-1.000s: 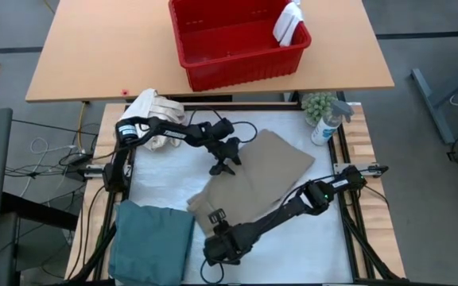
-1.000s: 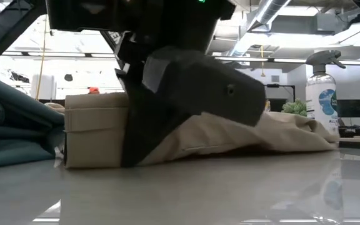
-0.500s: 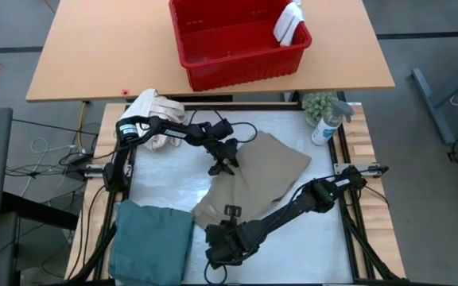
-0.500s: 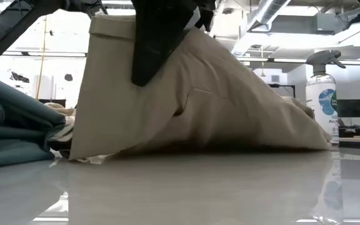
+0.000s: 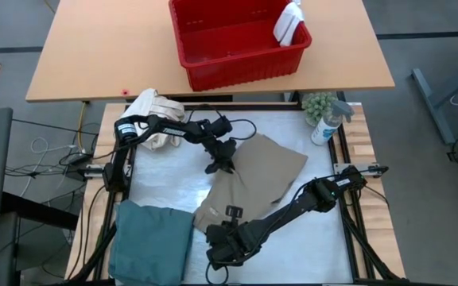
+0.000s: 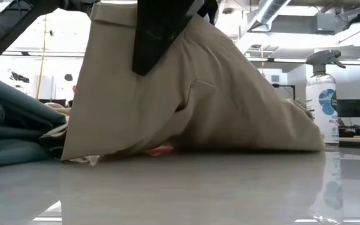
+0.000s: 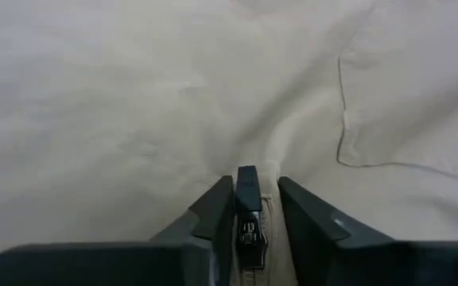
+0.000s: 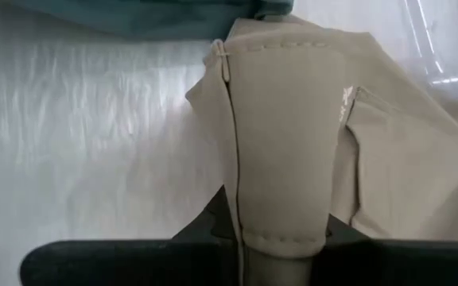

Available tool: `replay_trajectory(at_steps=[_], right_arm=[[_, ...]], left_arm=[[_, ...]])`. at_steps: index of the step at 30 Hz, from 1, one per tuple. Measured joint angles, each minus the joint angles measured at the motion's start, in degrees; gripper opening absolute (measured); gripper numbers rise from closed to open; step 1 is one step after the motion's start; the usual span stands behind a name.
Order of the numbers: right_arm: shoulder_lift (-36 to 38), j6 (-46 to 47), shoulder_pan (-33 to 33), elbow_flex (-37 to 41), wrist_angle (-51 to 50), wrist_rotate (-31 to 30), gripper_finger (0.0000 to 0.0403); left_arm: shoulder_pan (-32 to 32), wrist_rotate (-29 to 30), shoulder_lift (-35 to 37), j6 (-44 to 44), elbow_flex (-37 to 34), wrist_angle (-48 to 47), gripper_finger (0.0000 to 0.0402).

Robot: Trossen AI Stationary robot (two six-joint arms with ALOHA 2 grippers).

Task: Fold Laundry from Bin
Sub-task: Fold the brown shorts

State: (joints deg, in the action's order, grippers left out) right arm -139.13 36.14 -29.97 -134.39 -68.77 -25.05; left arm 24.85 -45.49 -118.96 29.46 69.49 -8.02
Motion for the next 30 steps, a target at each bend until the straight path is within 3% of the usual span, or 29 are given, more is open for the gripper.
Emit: replay_trajectory(at_steps=[5, 11, 17, 21, 26, 28, 30], right_arm=[[0.0, 0.0, -0.1, 0.0, 0.0, 1.2, 0.0067], [0.0, 0.0, -0.2, 0.0, 0.0, 1.4, 0.0067], [0.0, 0.0, -0.2, 0.0, 0.0, 1.4, 0.0067], [0.0, 0.0, -0.3, 0.0, 0.0, 1.4, 0.0067], [0.0, -0.1, -0.4, 0.0, 0.0, 1.4, 0.0067], [0.0, -0.1, -0.4, -0.1, 0.0, 1.4, 0.0067], [0.0, -0.1, -0.4, -0.1, 0.0, 1.4, 0.0067]], left_arm=[[-0.2, 0.1, 0.0, 2.8, -0.2, -0.4, 0.0146], [0.3, -3.0, 0.8, -3.5, 4.0, -0.2, 0.0238], [0.1, -4.5, 0.8, -1.4, 5.2, -0.8, 0.0263], [-0.6, -4.0, 0.8, 0.8, 5.2, 0.0, 0.0222], [-1.9, -5.0, 0.8, 2.5, 5.2, 2.3, 0.0092], [-2.6, -8.4, 0.8, 2.9, 5.2, 4.0, 0.0031], [-3.7, -11.3, 0.8, 3.0, 5.2, 6.3, 0.0013]])
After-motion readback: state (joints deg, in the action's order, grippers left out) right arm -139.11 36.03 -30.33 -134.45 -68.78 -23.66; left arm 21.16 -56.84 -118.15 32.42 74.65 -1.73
